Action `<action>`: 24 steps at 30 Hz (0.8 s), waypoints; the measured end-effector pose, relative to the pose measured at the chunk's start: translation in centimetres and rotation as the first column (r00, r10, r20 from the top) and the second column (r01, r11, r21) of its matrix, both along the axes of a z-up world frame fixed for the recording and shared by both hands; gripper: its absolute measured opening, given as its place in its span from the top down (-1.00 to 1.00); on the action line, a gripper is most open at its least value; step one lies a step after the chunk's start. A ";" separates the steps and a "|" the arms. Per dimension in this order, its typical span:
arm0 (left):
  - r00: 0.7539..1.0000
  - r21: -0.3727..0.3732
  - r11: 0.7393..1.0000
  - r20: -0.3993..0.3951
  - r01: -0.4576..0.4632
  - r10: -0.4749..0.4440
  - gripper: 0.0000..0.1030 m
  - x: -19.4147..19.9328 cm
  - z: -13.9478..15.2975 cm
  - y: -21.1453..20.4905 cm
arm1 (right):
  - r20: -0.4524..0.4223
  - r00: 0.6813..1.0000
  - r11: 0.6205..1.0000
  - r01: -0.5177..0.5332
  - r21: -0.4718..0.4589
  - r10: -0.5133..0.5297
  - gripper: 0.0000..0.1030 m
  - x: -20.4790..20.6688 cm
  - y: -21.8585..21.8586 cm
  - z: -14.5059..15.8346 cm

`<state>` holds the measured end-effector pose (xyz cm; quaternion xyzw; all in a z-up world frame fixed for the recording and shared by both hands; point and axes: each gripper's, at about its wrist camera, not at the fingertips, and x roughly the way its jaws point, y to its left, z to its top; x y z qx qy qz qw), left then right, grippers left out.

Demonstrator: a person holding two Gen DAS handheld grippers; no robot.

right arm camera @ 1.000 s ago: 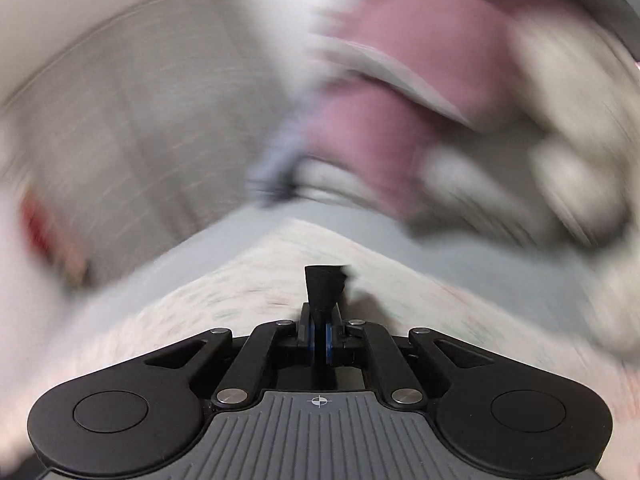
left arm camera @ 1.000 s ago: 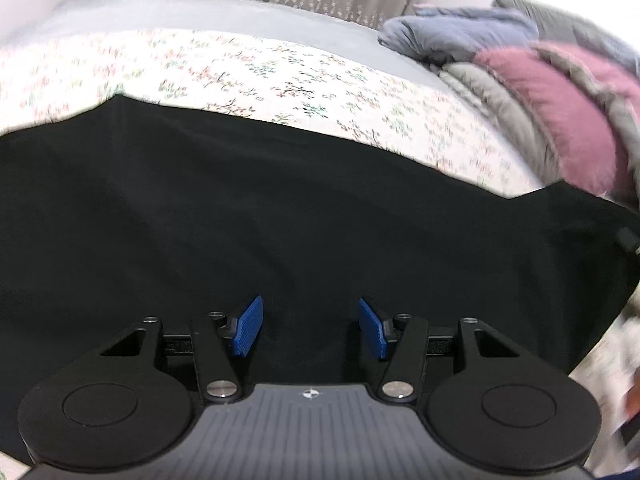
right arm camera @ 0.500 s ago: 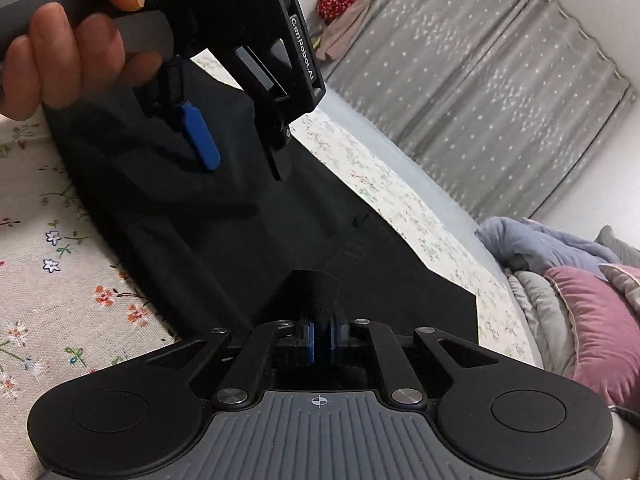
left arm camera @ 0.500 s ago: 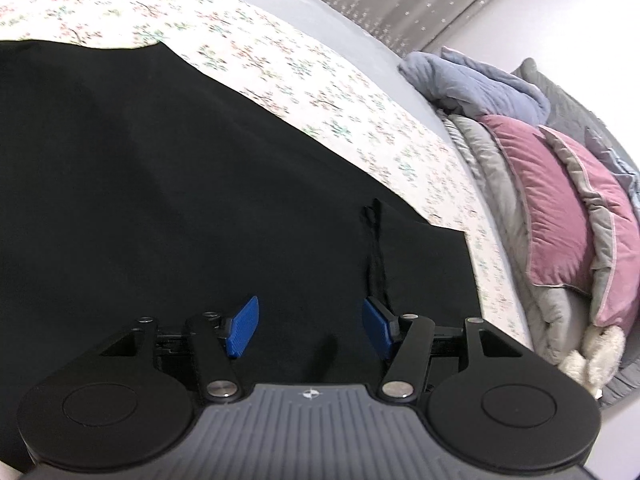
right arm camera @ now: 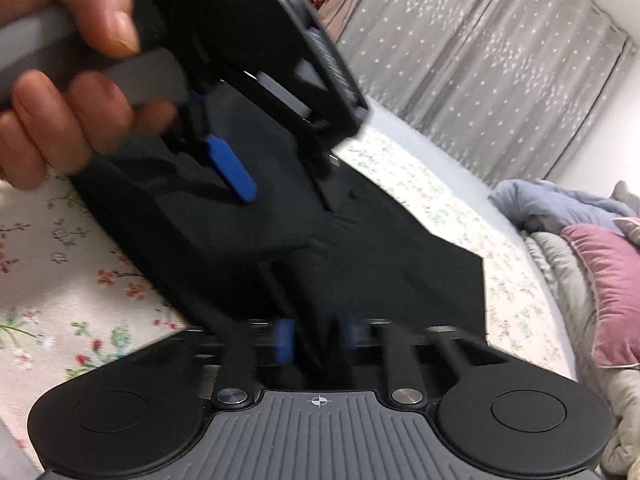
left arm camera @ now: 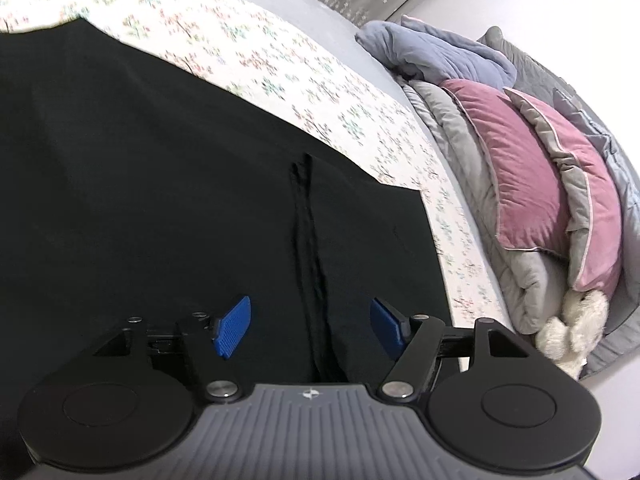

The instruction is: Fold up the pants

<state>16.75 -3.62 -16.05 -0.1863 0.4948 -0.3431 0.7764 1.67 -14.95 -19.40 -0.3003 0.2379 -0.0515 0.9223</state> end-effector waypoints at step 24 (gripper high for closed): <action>0.995 0.012 0.995 -0.018 0.094 -0.094 0.81 2.2 -0.9 -3.0 | 0.134 0.991 1.000 -0.013 0.003 0.012 1.00 -1.5 1.8 0.9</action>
